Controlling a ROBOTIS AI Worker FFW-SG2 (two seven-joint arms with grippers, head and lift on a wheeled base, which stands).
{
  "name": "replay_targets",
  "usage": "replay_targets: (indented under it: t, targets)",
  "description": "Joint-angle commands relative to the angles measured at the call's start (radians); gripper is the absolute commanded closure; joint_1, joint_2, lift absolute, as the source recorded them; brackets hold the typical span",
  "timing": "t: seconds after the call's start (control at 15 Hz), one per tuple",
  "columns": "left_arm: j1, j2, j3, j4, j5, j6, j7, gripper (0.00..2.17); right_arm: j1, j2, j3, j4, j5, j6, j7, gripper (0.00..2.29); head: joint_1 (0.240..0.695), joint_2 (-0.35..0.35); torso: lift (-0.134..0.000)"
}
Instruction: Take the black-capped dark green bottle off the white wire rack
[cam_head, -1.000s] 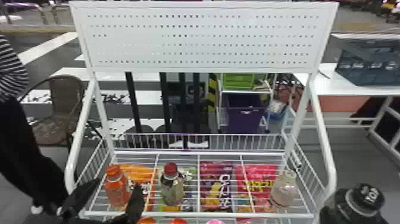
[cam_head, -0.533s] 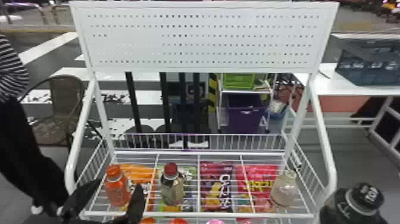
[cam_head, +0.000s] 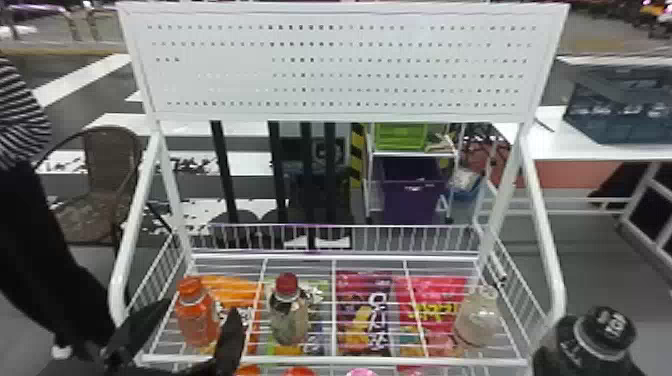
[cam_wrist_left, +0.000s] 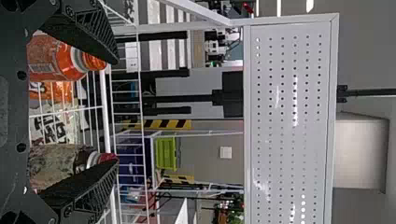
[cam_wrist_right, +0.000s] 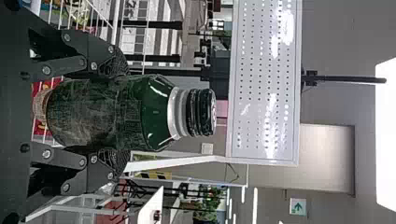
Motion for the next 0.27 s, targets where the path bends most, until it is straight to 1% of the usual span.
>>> replay_targets:
  t: [0.0,0.2]
  targets:
    - [0.0,0.0,0.0,-0.002,0.0,0.0,0.0,0.14,0.0,0.0,0.0,-0.003,0.001,0.003,0.001,1.41,0.499,0.0,0.0]
    - [0.001,0.0,0.003,-0.007,0.0,0.003,0.0,0.14,0.0,0.0,0.0,-0.006,0.001,0.003,0.001,1.4,0.499,0.0,0.0]
